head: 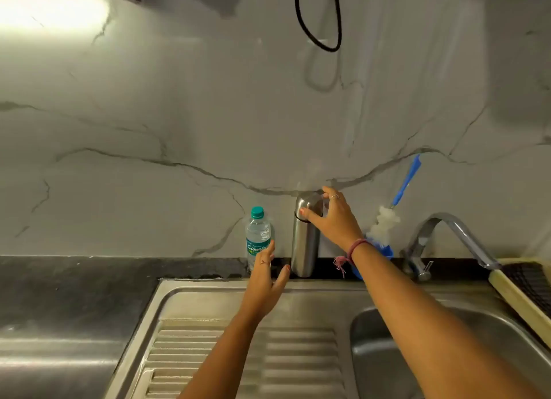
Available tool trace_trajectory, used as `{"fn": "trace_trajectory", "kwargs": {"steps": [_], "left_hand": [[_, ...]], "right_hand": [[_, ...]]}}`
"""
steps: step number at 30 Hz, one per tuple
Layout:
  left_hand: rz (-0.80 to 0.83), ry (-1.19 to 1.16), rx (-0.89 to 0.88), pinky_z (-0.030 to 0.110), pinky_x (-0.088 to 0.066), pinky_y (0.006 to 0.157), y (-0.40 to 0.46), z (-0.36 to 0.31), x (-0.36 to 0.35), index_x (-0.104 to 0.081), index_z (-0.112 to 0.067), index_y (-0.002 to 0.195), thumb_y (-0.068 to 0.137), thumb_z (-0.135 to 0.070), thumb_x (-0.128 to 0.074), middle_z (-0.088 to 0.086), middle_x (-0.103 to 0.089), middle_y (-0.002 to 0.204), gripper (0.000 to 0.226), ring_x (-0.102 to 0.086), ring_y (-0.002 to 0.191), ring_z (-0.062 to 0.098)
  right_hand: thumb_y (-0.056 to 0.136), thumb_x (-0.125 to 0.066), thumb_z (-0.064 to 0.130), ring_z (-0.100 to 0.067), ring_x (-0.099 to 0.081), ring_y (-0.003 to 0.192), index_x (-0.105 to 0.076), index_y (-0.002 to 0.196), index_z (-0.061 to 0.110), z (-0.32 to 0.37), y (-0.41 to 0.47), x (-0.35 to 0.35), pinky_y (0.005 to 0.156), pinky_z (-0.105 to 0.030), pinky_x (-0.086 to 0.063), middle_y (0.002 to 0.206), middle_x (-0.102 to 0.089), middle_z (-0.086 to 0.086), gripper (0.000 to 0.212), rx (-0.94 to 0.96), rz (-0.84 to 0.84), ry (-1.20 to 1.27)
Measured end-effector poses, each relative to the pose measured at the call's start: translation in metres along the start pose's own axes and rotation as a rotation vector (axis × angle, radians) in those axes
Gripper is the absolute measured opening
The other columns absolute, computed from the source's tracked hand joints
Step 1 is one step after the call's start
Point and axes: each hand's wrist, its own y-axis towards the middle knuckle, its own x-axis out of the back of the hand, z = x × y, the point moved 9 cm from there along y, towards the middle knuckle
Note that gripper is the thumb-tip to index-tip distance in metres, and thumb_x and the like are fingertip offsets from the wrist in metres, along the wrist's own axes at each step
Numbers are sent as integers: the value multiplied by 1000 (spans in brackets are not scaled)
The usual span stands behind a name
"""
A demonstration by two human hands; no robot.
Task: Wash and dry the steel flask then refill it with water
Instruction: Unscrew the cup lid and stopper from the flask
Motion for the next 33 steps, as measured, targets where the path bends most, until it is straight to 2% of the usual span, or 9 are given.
{"fn": "trace_trajectory", "kwargs": {"steps": [7,11,14,17,21,23,25,29,33], "left_hand": [[-19,-10,72,30,-38,113,-13,33,-7,-27,-24,152,97,-24,-62,-5,-35,151,65,-39,135,7],[-24,-18,107,26,-39,108,-19,43,-7,-26,-30,151,97,-24,-63,-12,-35,146,67,-40,130,4],[-36,-30,127,25,-39,107,-23,43,-7,-27,-30,151,97,-25,-63,-13,-35,144,66,-41,128,3],[-55,-62,149,22,-39,105,-32,42,-7,-27,-33,149,96,-24,-63,-12,-37,143,65,-45,125,0],[-76,-101,169,23,-37,104,-50,35,-8,-24,-37,145,95,-22,-66,-15,-37,139,67,-44,126,3],[-75,-119,175,26,-37,106,-60,26,-10,-22,-37,145,92,-23,-69,-15,-34,141,72,-40,130,6],[-60,-152,173,28,-36,107,-72,13,-14,-21,-35,148,88,-28,-74,-15,-30,144,81,-36,134,5],[-6,-181,140,32,-34,109,-94,-22,-25,-18,-29,155,66,-44,-86,-17,-23,150,114,-29,137,4],[21,-216,117,37,-37,112,-115,-55,-37,-14,-32,156,51,-44,-95,-17,-23,154,133,-27,140,2]], "right_hand": [[68,-79,54,-22,-54,110,-46,131,10,-18,15,-22,85,-24,-45,131,-45,-7,83,-132,-15,-4],[64,-85,46,-14,-50,101,-52,122,9,-22,17,-21,80,-22,-42,123,-51,-6,76,-179,-40,51],[61,-88,40,-13,-55,92,-53,115,10,-22,10,-15,67,-13,-43,106,-59,0,72,-181,-87,99],[62,-88,38,-11,-54,82,-53,110,9,-21,-6,-6,53,-5,-34,95,-56,4,66,-191,-149,116],[62,-88,39,-13,-56,83,-53,110,10,-9,-24,17,57,-10,-40,96,-58,2,67,-172,-192,171],[61,-87,41,-17,-59,86,-53,109,11,4,-31,35,67,-21,-50,97,-59,1,66,-136,-192,194],[61,-87,43,-17,-60,87,-53,106,13,22,-40,56,72,-27,-53,98,-60,0,64,-108,-162,190],[62,-84,48,-8,-57,79,-54,103,16,61,-68,93,65,-18,-47,91,-58,7,60,-35,-79,170],[63,-82,52,-11,-60,81,-56,96,18,85,-104,118,71,-26,-52,87,-61,6,54,-11,-19,152]]}}
